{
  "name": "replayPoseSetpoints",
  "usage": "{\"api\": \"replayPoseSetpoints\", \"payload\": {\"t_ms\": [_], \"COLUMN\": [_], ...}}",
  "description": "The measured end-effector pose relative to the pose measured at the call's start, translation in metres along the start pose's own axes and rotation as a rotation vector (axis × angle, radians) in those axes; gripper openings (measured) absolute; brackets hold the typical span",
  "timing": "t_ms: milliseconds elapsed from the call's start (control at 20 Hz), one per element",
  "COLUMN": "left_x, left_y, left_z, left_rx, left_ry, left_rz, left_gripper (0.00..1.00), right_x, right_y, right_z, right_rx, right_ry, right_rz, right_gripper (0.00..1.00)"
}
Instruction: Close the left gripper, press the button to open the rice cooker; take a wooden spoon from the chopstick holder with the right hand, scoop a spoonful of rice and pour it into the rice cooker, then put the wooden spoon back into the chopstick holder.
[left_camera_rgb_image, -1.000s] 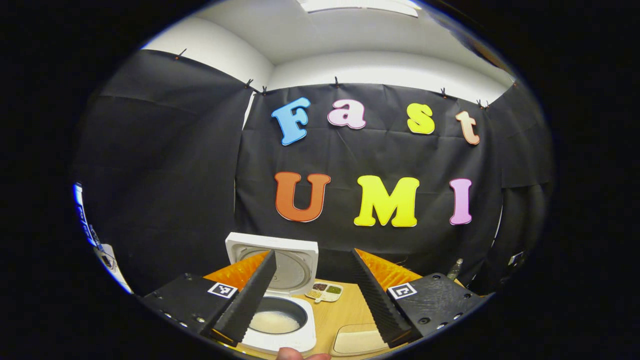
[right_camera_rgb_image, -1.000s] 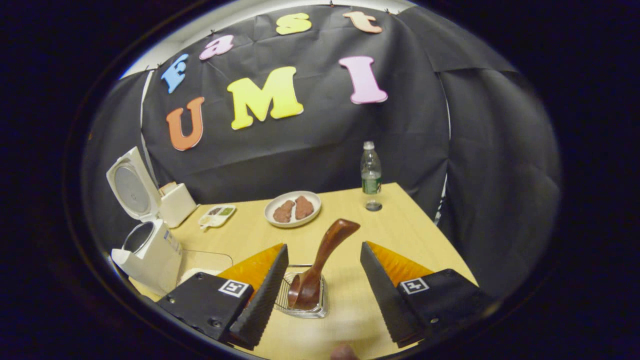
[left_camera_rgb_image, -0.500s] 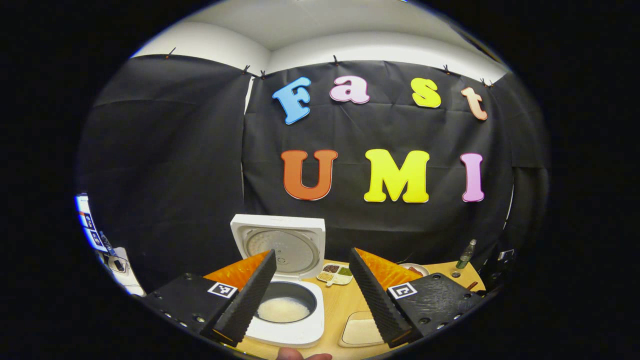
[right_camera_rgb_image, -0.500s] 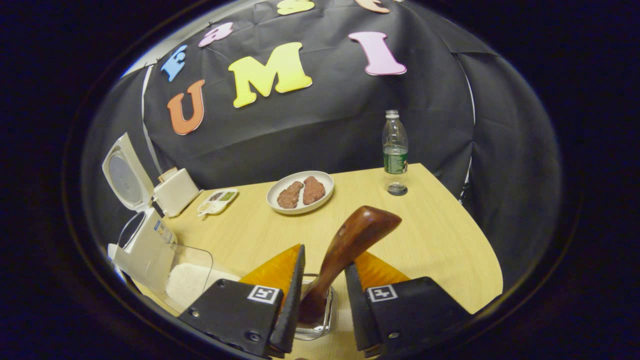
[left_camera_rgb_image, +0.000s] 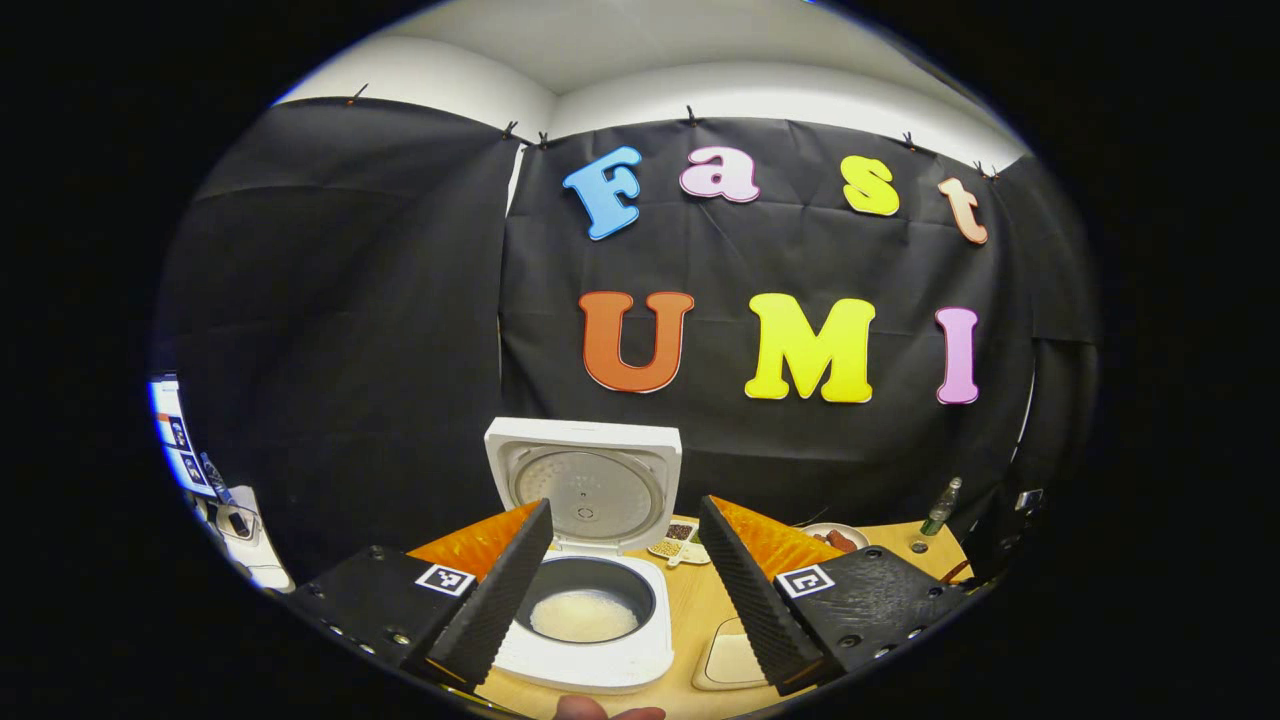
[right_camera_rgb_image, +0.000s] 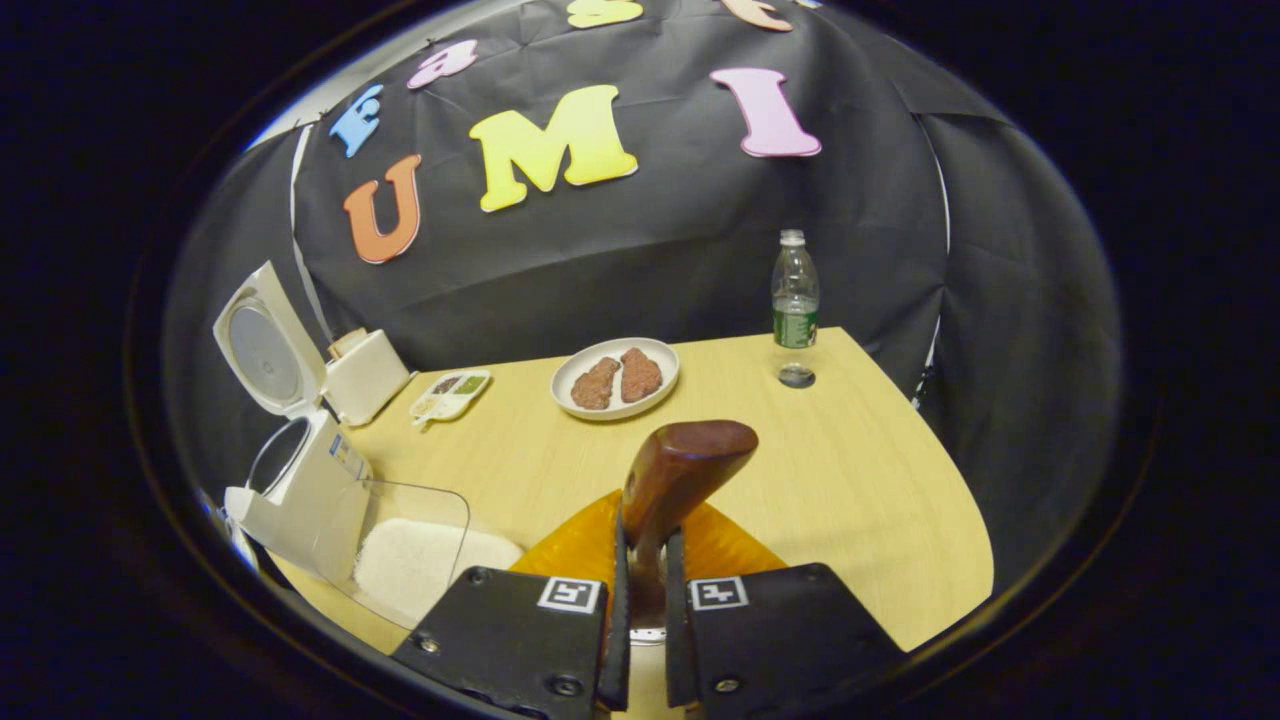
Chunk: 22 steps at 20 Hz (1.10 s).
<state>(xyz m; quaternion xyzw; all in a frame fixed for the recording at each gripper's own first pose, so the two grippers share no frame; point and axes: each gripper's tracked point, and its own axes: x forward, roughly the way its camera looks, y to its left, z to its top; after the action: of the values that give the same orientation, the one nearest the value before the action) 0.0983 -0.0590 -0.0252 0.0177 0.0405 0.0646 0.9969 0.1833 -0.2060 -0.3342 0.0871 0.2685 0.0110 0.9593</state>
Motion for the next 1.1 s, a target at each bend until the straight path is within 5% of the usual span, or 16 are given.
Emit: {"api": "replayPoseSetpoints", "payload": {"t_ms": [300,550,900,1100], "left_x": [0.006,0.012,0.015,0.014], "left_y": [0.028,0.051,0.097,0.127], "left_z": [-0.006,-0.018,-0.036,-0.043], "left_rx": [0.052,0.034,0.016,0.024], "left_ry": [-0.022,-0.018,0.029,0.051], "left_rz": [-0.088,-0.169,-0.182,-0.147], "left_gripper": [0.94,0.94,0.94,0.94], "right_x": [-0.049,-0.087,-0.066,-0.026], "right_y": [0.033,0.101,0.191,0.195], "right_z": [0.062,0.087,0.029,-0.017], "right_rx": [-0.038,-0.074,-0.144,-0.273], "right_ry": [-0.105,-0.164,-0.102,-0.067], "right_rz": [-0.110,-0.131,-0.065,-0.130], "right_gripper": [0.12,0.12,0.12,0.12]}}
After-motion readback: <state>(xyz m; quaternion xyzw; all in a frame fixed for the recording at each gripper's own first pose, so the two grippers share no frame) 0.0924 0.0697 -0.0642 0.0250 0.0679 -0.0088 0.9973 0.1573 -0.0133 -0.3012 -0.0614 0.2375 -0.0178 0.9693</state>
